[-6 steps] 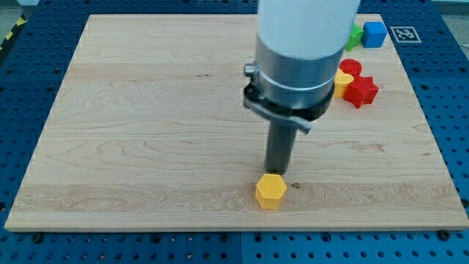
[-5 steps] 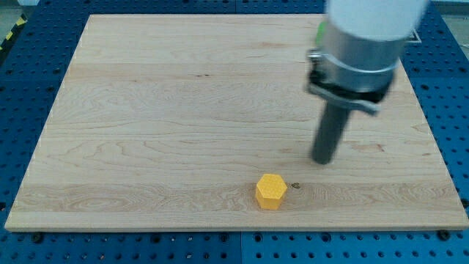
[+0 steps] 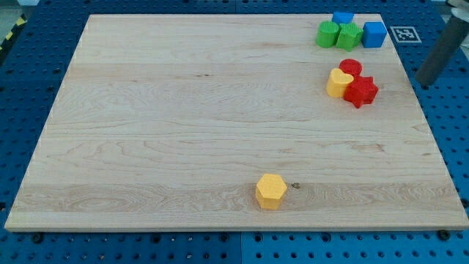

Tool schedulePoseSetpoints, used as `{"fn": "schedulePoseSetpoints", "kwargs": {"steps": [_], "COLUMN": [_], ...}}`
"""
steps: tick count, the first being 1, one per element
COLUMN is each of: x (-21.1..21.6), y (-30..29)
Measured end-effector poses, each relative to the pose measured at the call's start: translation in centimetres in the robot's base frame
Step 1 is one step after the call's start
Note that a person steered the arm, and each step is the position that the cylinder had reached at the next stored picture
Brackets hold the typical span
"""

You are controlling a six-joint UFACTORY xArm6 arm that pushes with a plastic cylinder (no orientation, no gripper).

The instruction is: Move the red star towards center

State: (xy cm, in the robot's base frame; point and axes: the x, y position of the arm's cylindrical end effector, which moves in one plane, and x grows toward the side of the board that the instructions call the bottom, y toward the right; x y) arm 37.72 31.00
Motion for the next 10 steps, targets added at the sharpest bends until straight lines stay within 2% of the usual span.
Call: {"fn": "schedulePoseSetpoints", "kwargs": {"steps": [2, 3, 4, 5, 6, 8, 10], "x": [3.4, 3.3, 3.2, 0.8, 0.2, 4.2, 2.0], "y": [-10.7, -15.6, -17.9, -18.0, -18.1, -21.1, -22.4]}}
